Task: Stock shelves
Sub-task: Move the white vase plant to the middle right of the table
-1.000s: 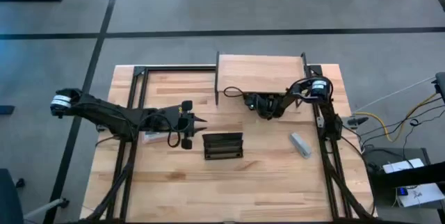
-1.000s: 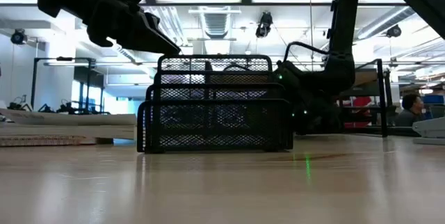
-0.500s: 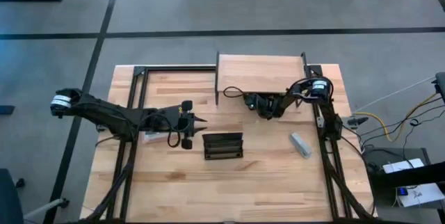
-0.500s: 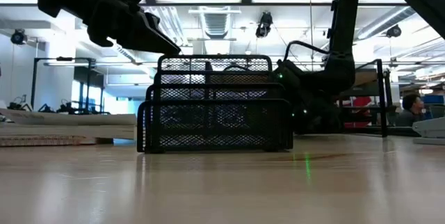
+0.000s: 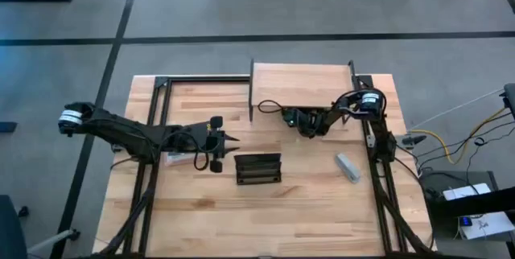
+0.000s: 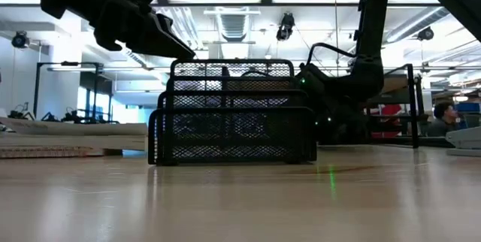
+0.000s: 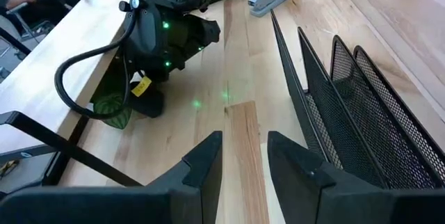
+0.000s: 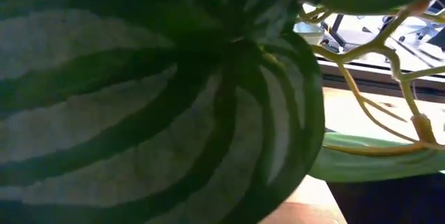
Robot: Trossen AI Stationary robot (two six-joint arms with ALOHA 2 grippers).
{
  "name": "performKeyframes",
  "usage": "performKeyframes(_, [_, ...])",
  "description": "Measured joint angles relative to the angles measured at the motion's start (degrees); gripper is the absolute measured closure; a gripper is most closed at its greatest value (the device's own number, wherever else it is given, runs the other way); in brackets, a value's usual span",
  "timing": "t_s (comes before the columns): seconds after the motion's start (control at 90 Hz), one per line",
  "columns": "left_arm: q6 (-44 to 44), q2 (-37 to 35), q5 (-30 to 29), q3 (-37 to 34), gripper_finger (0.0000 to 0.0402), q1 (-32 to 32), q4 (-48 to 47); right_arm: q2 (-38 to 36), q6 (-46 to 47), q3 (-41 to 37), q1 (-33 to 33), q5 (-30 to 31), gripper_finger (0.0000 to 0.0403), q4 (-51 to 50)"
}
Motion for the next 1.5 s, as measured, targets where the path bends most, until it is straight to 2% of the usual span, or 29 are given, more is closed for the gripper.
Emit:
performKeyframes(1.178, [0.0,0.0,0.0,0.0,0.0303,-0.01,0.09,0.0,1.31,-0.09,1.91,0.03,0.031,-0.35])
performKeyframes(1.333, [0.0,0.0,0.0,0.0,0.0303,0.0,0.08,-0.07,1.09,-0.15,2.05,-2.11,0.0313,-0.44])
performKeyframes(1.5, [0.0,0.0,0.0,0.0,0.0303,-0.01,0.17,-0.15,1.08,-0.17,2.14,-3.98,0.027,-0.44])
